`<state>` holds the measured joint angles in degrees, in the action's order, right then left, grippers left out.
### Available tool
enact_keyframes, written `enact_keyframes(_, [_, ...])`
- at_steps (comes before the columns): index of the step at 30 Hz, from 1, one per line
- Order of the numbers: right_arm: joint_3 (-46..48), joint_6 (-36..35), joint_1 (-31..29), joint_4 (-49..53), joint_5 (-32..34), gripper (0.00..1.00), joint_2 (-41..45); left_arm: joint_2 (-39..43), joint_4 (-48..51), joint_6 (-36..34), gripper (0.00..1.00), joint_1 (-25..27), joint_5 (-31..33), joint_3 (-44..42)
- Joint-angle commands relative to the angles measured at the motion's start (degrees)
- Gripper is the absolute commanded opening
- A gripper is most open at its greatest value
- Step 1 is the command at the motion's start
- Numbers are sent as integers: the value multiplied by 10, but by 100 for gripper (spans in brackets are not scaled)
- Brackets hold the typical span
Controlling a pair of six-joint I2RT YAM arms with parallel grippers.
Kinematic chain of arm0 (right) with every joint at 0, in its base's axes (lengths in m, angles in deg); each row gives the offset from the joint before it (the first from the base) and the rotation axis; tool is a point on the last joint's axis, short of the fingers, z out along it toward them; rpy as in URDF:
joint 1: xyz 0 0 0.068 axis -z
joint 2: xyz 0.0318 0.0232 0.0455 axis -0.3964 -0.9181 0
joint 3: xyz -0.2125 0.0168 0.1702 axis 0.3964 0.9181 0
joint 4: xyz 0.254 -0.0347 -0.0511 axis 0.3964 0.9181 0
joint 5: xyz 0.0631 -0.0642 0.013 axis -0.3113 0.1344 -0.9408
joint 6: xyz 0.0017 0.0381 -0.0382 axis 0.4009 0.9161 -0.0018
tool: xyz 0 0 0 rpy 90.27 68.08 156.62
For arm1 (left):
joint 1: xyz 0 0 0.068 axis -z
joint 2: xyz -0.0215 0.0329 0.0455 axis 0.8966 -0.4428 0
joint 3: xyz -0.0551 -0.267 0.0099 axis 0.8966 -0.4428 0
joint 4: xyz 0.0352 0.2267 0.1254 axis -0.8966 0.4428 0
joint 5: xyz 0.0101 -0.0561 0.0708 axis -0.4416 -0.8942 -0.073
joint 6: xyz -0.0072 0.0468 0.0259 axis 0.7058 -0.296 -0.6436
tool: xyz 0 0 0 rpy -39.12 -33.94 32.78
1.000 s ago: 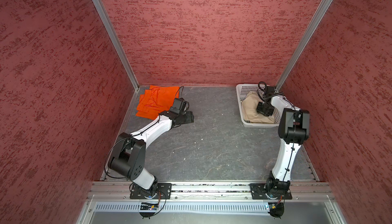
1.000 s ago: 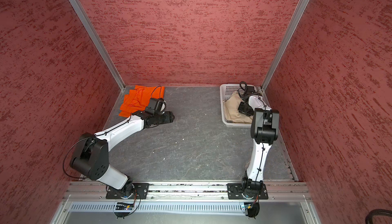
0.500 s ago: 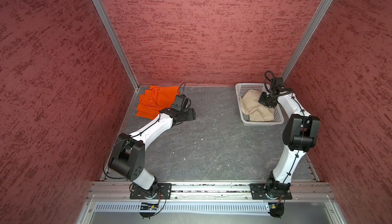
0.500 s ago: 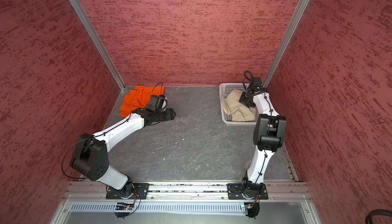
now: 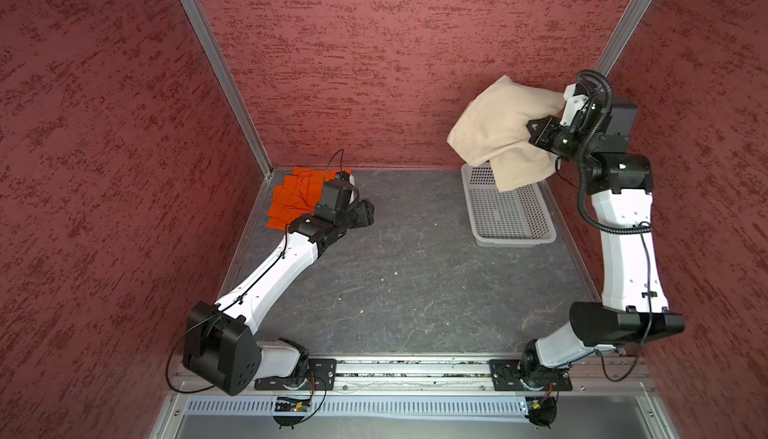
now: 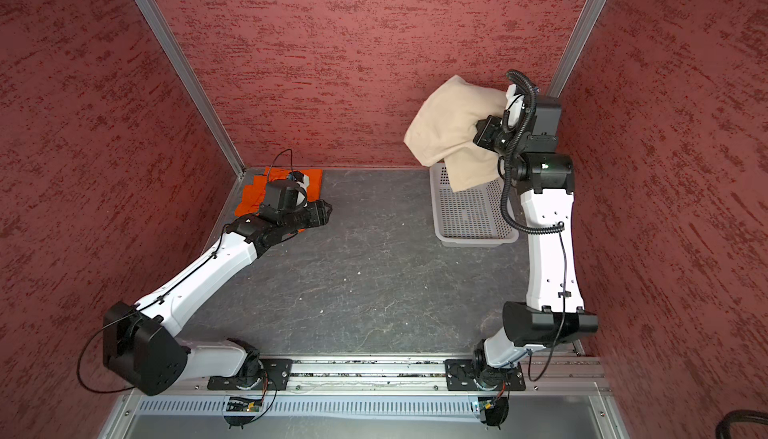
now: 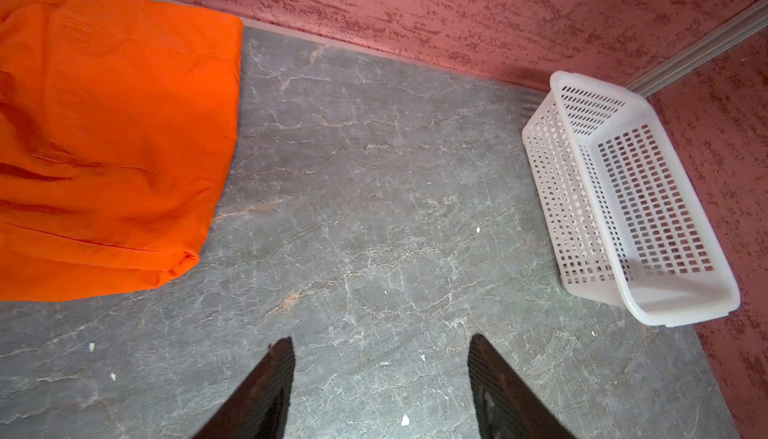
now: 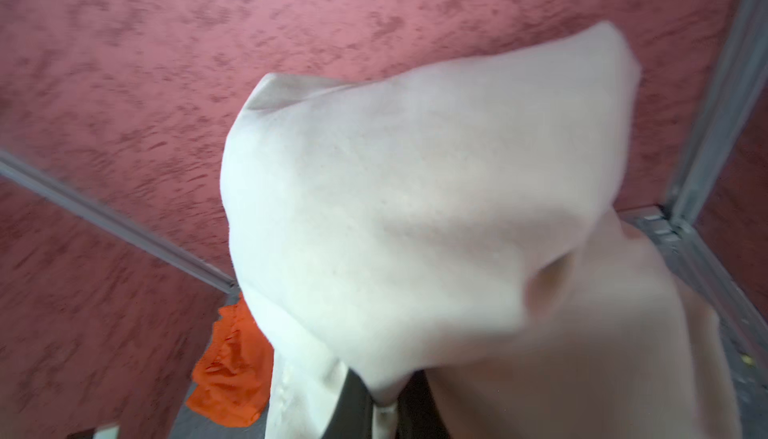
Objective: Fold and stack the shorts
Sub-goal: 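Reach the right gripper into the basket and grasp the beige shorts, then lift the beige shorts out of the basket and drop them on the table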
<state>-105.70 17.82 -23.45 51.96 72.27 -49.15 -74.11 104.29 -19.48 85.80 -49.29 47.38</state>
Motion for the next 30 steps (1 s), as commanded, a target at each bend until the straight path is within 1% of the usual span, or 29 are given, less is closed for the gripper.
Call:
enact_keyframes(1, [-4,8,-59,23,-21,0,-2,26,16,-16,68,-27,10,-8])
enact_keyframes(3, [3,9,-109,35,-8,2,-6,42,23,-22,68,-47,11,-11])
enact_keyframes(4, [9,10,-130,40,-1,14,-9,49,28,-24,68,-56,11,-13])
enact_keyframes(5, [16,9,-153,49,7,31,-15,58,33,-26,68,-66,12,-16])
enact_keyframes(6, [22,7,-168,59,20,41,-20,66,37,-29,68,-77,11,-18])
enact_keyframes(7, [27,3,-177,71,39,50,-25,74,42,-31,68,-86,11,-20])
enact_keyframes(8, [31,-2,-184,85,63,55,-31,81,48,-35,68,-95,11,-23])
enact_keyframes(9, [36,-5,-188,99,84,59,-38,88,54,-39,68,-105,11,-26])
enact_keyframes(11, [50,-10,-199,113,112,59,-43,97,68,-46,68,-122,11,-33])
enact_keyframes(14, [93,-15,-234,112,137,58,-43,106,77,-49,68,-142,4,-56])
enact_keyframes(19, [212,3,-339,83,147,57,-51,102,62,-24,68,-161,-27,-117])
enact_keyframes(22, [290,32,-408,46,139,57,-62,92,50,-6,68,-165,-45,-145])
enact_keyframes(24, [335,63,-447,13,121,58,-71,87,38,4,68,-172,-60,-161])
enact_keyframes(26, [376,103,-473,-9,115,58,-79,84,34,9,68,-178,-67,-168])
enact_keyframes(28, [414,143,-483,-27,102,59,-87,84,31,10,68,-180,-71,-171])
enact_keyframes(30, [453,167,-488,-45,99,59,-90,86,27,11,68,-181,-74,-175])
